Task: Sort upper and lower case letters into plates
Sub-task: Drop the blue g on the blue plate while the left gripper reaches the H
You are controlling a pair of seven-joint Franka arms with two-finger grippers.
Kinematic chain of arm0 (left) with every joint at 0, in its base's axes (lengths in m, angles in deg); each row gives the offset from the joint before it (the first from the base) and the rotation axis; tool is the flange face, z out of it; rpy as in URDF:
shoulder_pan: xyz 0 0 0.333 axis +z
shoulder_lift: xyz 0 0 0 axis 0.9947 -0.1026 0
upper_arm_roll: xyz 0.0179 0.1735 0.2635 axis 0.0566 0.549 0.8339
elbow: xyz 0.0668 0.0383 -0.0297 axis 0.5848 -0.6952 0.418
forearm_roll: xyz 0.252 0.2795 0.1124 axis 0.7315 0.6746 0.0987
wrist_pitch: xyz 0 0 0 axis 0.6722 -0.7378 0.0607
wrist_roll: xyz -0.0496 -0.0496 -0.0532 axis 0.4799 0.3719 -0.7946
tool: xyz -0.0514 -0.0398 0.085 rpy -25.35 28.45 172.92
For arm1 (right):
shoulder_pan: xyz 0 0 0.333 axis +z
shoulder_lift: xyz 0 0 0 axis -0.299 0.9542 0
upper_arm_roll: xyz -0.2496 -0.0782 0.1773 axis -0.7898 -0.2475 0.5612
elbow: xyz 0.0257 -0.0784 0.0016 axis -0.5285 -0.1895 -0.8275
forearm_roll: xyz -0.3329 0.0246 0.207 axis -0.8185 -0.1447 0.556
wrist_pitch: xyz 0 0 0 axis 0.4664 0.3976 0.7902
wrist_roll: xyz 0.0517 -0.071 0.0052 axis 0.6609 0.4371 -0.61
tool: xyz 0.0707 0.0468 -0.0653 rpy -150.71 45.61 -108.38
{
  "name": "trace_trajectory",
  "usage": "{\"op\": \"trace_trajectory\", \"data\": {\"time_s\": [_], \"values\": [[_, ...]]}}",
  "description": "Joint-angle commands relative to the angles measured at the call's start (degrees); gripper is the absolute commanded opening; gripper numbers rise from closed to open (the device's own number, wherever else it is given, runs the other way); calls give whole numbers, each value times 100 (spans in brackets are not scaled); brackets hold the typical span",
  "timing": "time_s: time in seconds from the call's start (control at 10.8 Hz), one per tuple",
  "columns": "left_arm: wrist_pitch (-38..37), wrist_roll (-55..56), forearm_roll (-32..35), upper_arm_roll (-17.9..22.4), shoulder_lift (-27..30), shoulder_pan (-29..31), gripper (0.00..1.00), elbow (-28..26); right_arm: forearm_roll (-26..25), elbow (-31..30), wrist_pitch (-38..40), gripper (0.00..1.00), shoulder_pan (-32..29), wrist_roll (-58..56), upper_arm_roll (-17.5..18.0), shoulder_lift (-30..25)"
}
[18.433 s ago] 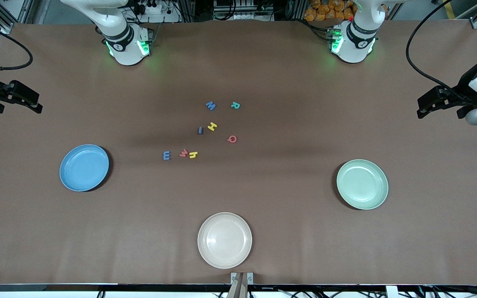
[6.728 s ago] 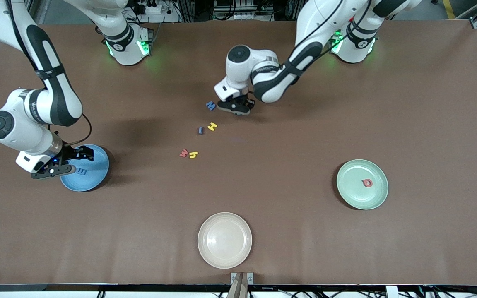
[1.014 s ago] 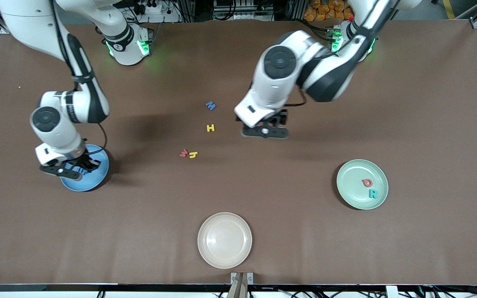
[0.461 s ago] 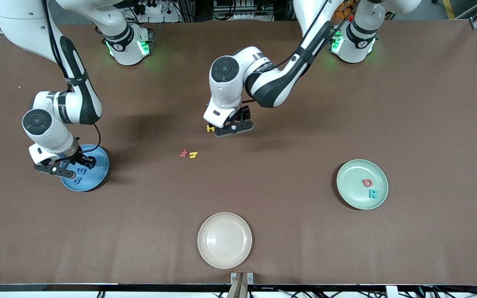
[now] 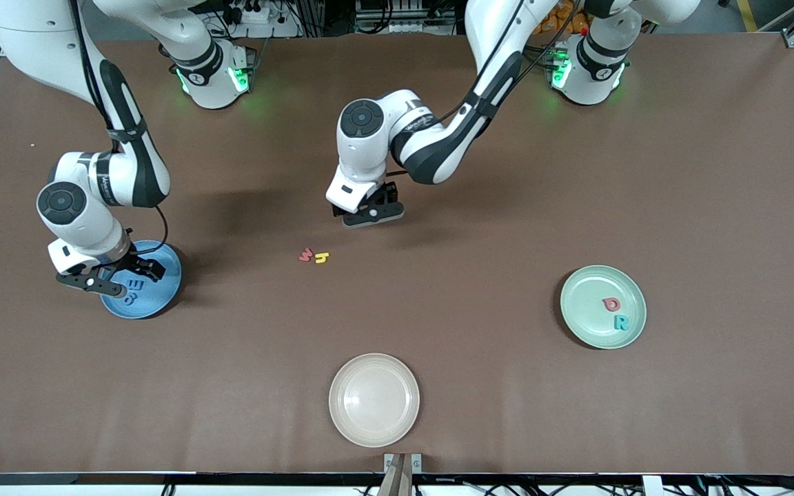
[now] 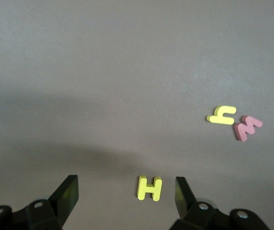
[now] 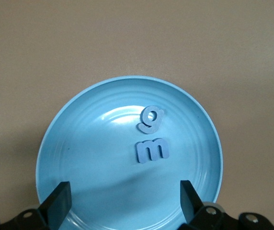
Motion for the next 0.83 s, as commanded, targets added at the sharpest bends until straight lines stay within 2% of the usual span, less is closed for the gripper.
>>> {"op": "trace_trajectory", "data": {"time_s": [0.0, 0.18, 0.28, 0.46, 0.74], "values": [[62, -829, 106, 85, -223, -134, 90, 249, -74, 27, 45, 100, -29, 9, 22, -5], [62, -1053, 106, 67, -302, -204, 90, 249, -74, 27, 45, 100, -38, 9, 22, -5], [71, -1227, 97, 76, -389, -248, 85, 258, -74, 27, 45, 100, -38, 9, 22, 3], [141, -1282, 89, 76, -556, -319, 82, 328, -74, 27, 45, 100, -38, 9, 22, 3], [142, -1229, 27, 85, -820, -380, 80, 723, -74, 27, 45, 100, -29, 0, 13, 29]]}}
